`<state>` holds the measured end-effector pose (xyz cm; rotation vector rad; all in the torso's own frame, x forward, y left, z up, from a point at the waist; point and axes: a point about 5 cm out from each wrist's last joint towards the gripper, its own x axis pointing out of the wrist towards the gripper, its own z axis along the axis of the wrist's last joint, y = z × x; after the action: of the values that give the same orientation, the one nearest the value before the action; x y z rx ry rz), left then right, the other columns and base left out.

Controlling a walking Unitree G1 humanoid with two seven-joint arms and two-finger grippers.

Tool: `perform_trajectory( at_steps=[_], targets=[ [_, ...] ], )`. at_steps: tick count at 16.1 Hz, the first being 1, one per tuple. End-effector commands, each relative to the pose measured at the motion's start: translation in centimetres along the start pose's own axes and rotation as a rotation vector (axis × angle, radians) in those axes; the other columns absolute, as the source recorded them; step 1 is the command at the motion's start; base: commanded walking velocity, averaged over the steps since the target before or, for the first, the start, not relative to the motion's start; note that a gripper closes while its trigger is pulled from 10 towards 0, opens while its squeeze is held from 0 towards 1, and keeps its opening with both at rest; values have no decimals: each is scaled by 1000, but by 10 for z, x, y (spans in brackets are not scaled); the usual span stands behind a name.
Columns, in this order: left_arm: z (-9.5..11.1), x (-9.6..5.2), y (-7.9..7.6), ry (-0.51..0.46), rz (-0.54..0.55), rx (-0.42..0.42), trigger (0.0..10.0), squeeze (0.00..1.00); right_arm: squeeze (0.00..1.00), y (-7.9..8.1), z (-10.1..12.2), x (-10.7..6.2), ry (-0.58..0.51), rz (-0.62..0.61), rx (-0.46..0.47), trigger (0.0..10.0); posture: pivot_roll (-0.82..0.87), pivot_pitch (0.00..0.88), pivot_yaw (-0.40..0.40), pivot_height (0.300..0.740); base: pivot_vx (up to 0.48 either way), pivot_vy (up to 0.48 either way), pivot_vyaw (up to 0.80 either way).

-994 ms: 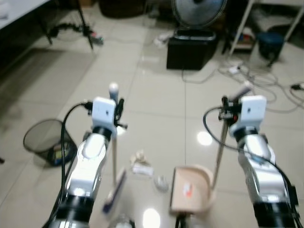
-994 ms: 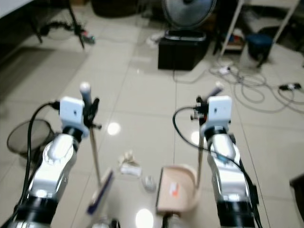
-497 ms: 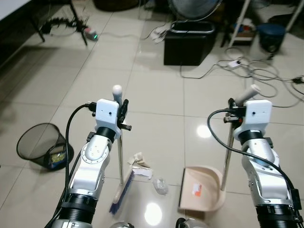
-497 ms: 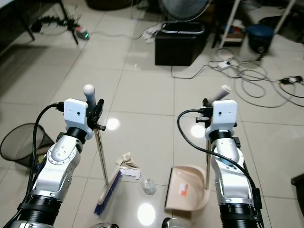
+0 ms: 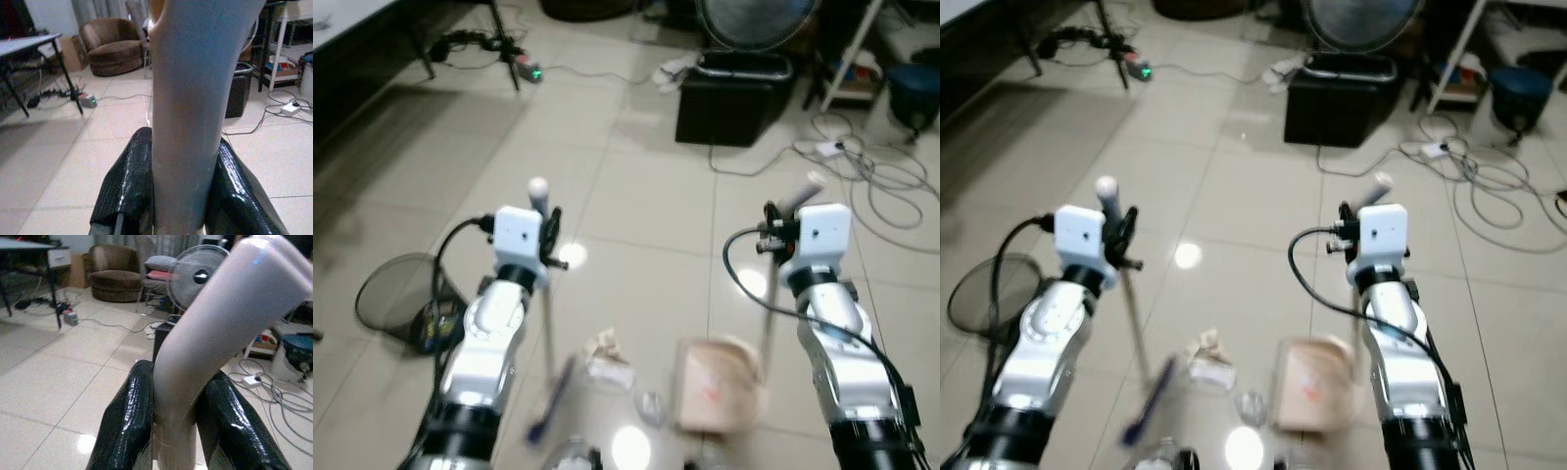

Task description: Sweep floor

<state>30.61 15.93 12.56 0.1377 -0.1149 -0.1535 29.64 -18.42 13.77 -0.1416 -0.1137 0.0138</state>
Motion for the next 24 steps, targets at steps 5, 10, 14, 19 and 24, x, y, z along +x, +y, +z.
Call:
perform_trajectory(
  at_steps=[5, 10, 14, 19, 24],
  targets=[
    [-2, -1, 5, -8, 30, 38, 10000, 0, 0, -15, -8, -1, -3, -27, -56, 10000, -6, 143, 23, 740, 0, 0, 0],
    [-18, -3, 16, 30, 104, 53, 10000, 0, 0, -13, -20, 14, -43, 55, -156, 10000, -3, 181, 18, 740, 0, 0, 0],
    [-24, -5, 17, -16, 199, 25, 10000, 0, 0, 24, -23, 25, -117, 221, -177, 10000, -7, 255, -32, 740, 0, 0, 0],
    [-20, -10, 13, -115, 250, 25, 10000, 0, 0, 69, -12, 27, -277, 320, -130, 10000, 7, 312, -31, 740, 0, 0, 0],
    [-19, 5, 2, -146, 202, 32, 10000, 0, 0, 77, -23, 24, -258, 339, -151, 10000, -1, 319, -19, 740, 0, 0, 0]
  ],
)
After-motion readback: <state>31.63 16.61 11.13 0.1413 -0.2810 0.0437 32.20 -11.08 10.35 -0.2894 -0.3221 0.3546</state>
